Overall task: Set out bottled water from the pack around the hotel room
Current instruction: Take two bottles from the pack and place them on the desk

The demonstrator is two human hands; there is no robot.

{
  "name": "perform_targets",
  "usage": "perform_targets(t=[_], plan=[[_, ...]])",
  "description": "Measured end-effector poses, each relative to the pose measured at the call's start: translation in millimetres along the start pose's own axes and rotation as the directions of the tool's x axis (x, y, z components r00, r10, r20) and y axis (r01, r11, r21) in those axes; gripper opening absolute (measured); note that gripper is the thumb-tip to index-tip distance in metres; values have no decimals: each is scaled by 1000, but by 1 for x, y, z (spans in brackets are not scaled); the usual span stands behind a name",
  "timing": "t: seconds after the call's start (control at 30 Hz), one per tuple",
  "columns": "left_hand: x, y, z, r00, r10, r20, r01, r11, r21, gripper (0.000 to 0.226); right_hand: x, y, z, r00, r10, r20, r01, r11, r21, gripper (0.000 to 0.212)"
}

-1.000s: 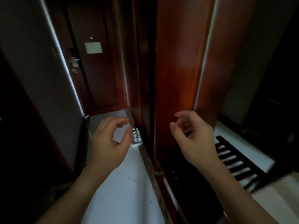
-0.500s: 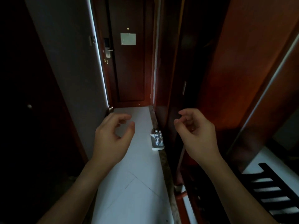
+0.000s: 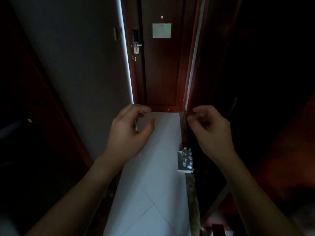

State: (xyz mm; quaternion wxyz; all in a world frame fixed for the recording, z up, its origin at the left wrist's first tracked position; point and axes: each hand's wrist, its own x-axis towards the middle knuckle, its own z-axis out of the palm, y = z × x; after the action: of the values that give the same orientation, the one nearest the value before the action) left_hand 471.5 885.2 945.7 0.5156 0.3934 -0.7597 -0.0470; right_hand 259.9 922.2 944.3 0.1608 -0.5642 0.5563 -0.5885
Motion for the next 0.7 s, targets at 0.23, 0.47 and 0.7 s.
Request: perform_targets(t=[0.23, 0.47, 0.7], plan=[[72, -92, 55, 999, -48, 8, 49, 999, -15, 28, 107, 55, 49, 1000, 22, 20, -22, 1000, 6, 17], [152, -218, 142, 978, -57, 201, 76, 993, -87, 30, 224, 141, 124, 993, 104, -55, -105, 995, -4, 15], [267, -315, 263, 931, 5, 366, 71, 979, -192, 35, 338, 208, 159, 974, 167, -153, -181, 980, -82, 24]])
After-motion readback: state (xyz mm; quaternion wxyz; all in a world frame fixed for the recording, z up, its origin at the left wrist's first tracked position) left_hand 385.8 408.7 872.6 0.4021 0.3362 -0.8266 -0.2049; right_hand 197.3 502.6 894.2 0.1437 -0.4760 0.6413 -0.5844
